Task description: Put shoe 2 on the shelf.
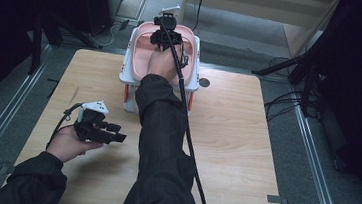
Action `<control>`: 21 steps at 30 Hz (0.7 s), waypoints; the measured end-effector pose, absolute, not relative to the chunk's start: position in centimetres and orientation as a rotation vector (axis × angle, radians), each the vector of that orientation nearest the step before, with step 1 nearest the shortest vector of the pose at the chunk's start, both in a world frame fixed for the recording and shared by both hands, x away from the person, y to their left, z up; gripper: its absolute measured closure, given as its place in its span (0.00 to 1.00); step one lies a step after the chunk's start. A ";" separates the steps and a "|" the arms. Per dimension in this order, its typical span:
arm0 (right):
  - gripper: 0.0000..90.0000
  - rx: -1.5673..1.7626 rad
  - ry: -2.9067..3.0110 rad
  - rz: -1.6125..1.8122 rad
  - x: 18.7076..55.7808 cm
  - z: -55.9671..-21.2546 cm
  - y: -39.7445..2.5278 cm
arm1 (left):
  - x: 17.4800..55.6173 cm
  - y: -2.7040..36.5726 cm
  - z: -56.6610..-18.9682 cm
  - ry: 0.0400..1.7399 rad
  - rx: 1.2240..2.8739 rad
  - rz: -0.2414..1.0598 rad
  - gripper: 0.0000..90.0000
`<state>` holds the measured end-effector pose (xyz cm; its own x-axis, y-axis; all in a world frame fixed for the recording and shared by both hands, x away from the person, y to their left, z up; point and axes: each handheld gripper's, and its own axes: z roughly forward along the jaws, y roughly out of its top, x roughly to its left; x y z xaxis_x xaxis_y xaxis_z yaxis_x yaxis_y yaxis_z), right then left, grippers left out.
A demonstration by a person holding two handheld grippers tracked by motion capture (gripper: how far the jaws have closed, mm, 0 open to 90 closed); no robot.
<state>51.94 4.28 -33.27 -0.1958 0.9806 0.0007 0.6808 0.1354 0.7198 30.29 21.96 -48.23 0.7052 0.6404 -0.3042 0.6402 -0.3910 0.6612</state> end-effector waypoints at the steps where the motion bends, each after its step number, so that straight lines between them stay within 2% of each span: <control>1: 0.61 1.595 1.943 0.838 51.9 -33.2 4.2 | 30.3 21.9 -48.2 0.971 2.116 0.000 0.54; 5: 0.58 1.583 1.956 0.861 51.4 -33.1 3.8 | 30.3 21.9 -48.3 0.975 2.118 -0.001 0.54; 21: 0.57 1.488 2.053 0.980 48.7 -33.4 1.5 | 30.4 22.1 -48.4 0.990 2.126 0.012 0.54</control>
<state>48.73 1.53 -33.39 -0.3389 0.9385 0.0666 0.6420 0.1789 0.7455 30.43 22.13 -48.43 0.6970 0.6541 -0.2937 0.6467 -0.3966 0.6515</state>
